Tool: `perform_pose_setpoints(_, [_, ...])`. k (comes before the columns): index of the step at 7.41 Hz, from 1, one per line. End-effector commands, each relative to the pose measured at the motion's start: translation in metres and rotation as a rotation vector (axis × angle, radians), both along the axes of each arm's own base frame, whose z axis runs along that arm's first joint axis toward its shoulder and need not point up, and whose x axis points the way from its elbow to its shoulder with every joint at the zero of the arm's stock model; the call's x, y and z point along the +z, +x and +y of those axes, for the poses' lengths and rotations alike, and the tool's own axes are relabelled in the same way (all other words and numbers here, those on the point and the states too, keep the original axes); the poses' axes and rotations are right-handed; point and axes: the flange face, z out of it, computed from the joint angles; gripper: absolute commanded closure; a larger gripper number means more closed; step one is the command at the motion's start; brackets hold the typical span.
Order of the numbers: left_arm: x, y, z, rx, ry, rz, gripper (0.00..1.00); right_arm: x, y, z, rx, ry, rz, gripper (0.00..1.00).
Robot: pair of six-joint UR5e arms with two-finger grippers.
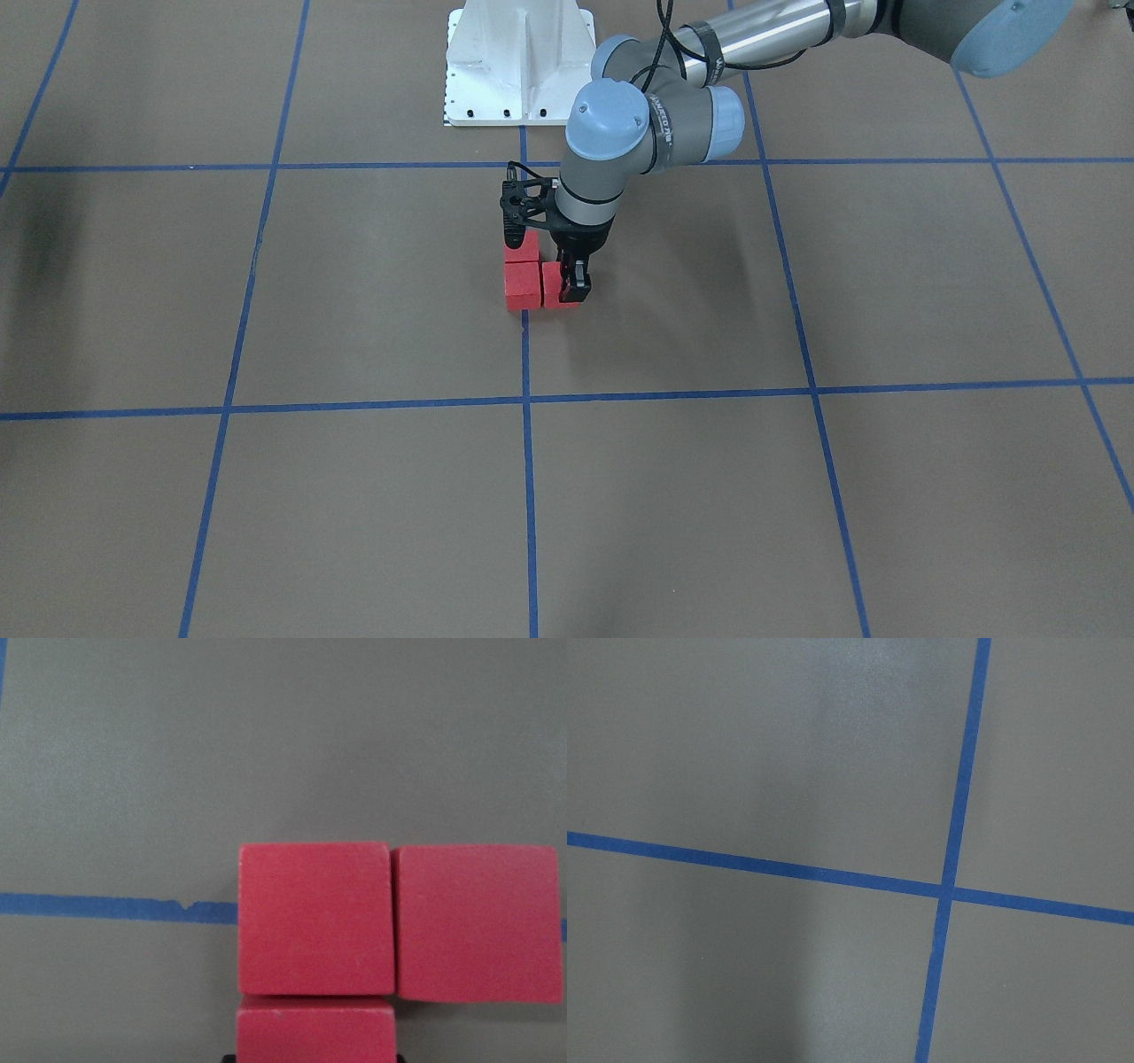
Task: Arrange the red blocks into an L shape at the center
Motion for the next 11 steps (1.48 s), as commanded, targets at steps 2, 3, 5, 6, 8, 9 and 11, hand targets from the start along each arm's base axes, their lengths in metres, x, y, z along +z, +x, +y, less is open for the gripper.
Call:
perform_pose_setpoints(2, [-0.002,-0.001,0.002,0.002,0.002,0.005,0.02,0.0,0.001,0.0,0.002,0.001,0.0,0.01])
perform_pose_setpoints(3, [-0.004,-0.003,0.002,0.004,0.002,0.011,0.01,0.0,0.001,0.0,0.002,0.001,0.0,0.0])
perform_pose_setpoints(5, [-0.014,-0.021,0.006,0.056,-0.041,0.051,0.01,0.001,0.003,0.001,0.005,-0.001,0.0,0.0])
perform_pose_setpoints(6, [-0.025,-0.049,-0.003,0.05,-0.075,0.044,0.01,0.005,0.017,0.004,0.018,0.0,-0.003,0.0])
perform_pose_setpoints(8, [-0.028,-0.137,-0.046,-0.004,-0.232,-0.033,0.01,0.014,0.055,0.017,0.044,0.021,-0.008,0.01])
perform_pose_setpoints(9, [-0.006,-0.188,-0.077,-0.076,-0.329,-0.082,0.01,0.023,0.077,0.026,0.045,0.032,-0.004,0.01])
perform_pose_setpoints(11, [0.124,-0.353,-0.126,-0.266,-0.701,-0.101,0.0,0.035,0.103,0.044,0.086,0.009,-0.002,0.0])
